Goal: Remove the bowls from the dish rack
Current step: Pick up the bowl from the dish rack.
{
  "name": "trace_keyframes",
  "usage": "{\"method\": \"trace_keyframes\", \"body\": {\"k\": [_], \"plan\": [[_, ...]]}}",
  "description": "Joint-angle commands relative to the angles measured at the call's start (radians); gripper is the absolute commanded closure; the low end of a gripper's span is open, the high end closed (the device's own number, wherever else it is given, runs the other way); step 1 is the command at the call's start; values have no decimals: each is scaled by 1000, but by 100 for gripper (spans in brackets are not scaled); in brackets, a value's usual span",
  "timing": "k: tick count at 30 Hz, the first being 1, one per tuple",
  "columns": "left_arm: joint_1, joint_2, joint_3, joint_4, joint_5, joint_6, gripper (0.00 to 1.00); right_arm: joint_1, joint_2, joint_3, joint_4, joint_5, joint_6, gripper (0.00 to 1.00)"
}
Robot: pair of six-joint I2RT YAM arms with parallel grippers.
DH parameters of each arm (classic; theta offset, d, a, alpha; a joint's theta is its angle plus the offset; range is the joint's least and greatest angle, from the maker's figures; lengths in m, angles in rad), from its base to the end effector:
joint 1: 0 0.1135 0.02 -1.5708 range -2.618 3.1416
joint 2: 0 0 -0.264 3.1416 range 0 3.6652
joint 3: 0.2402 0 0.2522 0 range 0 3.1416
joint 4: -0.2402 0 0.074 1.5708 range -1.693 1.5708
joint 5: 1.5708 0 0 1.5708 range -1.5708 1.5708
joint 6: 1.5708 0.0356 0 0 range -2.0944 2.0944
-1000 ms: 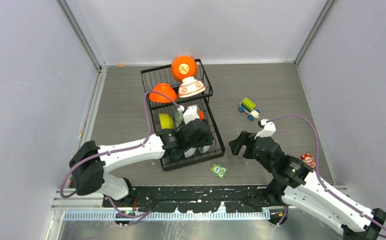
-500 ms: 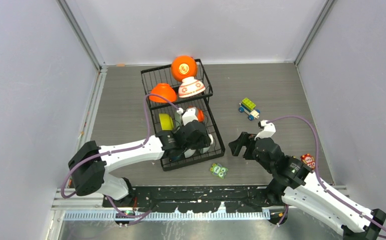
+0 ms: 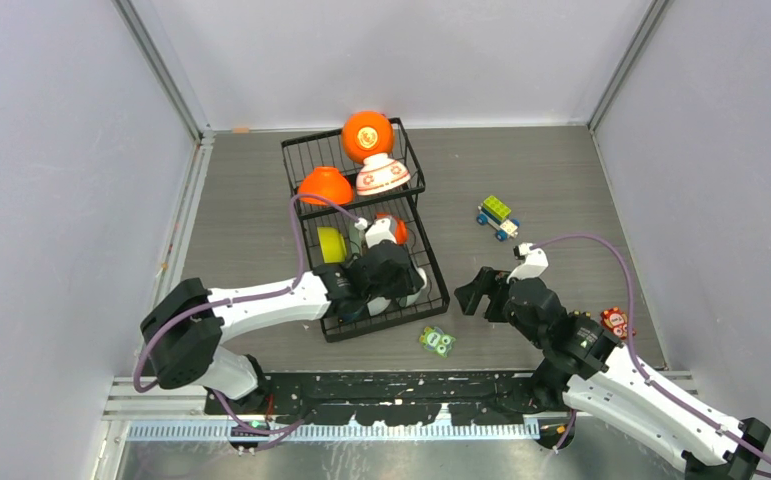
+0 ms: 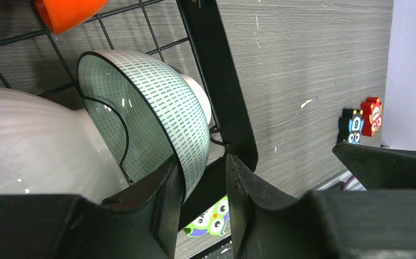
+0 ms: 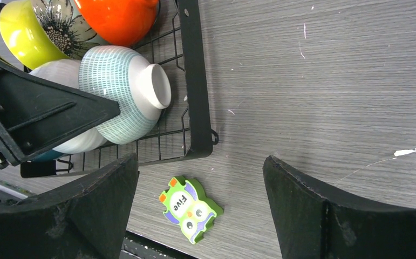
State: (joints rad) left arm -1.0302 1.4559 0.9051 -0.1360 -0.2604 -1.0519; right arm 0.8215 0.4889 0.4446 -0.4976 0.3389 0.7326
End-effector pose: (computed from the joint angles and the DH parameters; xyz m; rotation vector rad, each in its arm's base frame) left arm 0.1693 -0.2642 0.2299 -0.1719 2.3590 -0.8079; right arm 0.0948 0.0845 0.2311 0.1108 2.1299 0.5824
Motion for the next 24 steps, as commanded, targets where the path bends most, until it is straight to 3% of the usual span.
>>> {"method": "trace_keyframes", "body": {"k": [1, 15, 20, 24], "plan": [[13, 6, -28, 103, 29, -18, 65, 1, -1, 0, 53, -2, 16, 11], [21, -13, -81, 214, 69, 4, 87, 1, -18, -13, 54, 0, 26, 11], [25, -36, -104, 254, 78, 23, 100, 1, -19, -14, 53, 4, 30, 11], [28, -66, -132, 309, 88, 54, 100, 1, -16, -12, 58, 8, 31, 11]]}}
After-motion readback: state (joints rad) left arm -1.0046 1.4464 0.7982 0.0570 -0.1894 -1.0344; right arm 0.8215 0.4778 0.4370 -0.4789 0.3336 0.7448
